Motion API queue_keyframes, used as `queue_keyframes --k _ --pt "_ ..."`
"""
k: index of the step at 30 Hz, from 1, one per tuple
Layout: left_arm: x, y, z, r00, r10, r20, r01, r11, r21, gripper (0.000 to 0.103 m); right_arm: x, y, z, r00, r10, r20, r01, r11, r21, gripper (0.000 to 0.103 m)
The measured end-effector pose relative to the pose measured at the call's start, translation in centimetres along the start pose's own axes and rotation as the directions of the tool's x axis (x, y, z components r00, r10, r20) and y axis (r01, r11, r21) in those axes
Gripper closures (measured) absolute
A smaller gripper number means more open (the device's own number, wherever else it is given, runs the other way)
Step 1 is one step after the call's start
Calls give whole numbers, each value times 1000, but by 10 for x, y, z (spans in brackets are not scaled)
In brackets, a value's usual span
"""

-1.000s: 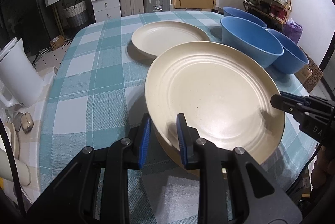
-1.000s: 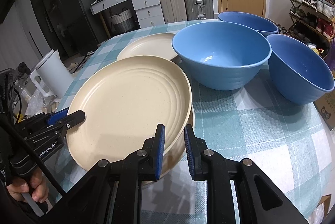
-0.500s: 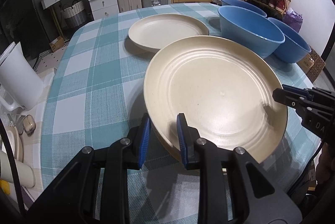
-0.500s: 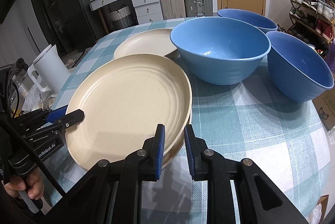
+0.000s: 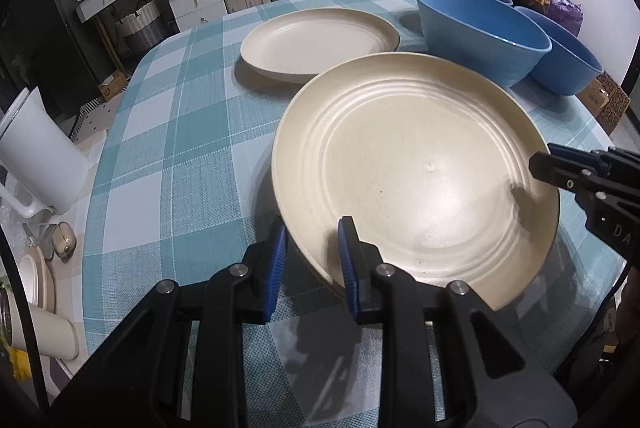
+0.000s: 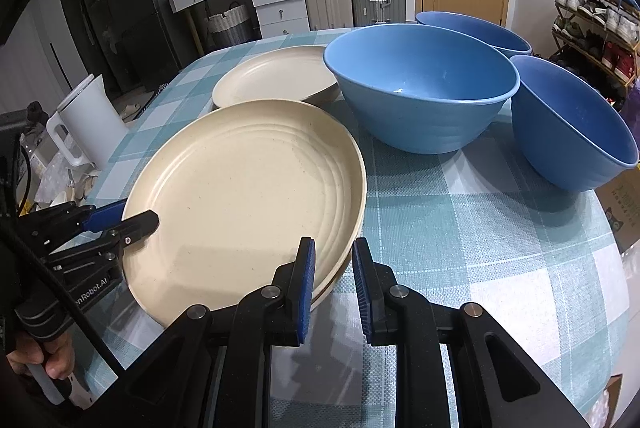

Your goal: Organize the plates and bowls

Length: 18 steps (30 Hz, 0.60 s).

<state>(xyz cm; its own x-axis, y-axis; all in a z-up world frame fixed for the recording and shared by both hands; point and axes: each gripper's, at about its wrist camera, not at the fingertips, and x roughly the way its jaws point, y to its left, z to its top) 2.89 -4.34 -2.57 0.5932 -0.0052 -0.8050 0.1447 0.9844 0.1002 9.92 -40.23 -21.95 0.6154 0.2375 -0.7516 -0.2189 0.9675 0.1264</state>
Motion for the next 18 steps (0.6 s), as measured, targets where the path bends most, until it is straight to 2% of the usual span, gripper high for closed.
queue_keyframes --k 9,14,17,18 --pt "3 -1 -1 1000 5 -14 -5 1000 9 78 2 -1 -1 1000 5 -8 -5 1000 5 83" --pt "4 6 -1 999 -30 -24 30 999 -20 77 2 -3 0 1000 21 -6 -21 1000 13 81" --pt "4 10 -1 998 -57 -33 55 998 -43 74 -3 -3 2 998 55 15 -55 998 6 65" --pt "4 11 -1 997 -64 -32 62 997 -52 73 -5 -3 2 998 59 23 -59 998 3 53"
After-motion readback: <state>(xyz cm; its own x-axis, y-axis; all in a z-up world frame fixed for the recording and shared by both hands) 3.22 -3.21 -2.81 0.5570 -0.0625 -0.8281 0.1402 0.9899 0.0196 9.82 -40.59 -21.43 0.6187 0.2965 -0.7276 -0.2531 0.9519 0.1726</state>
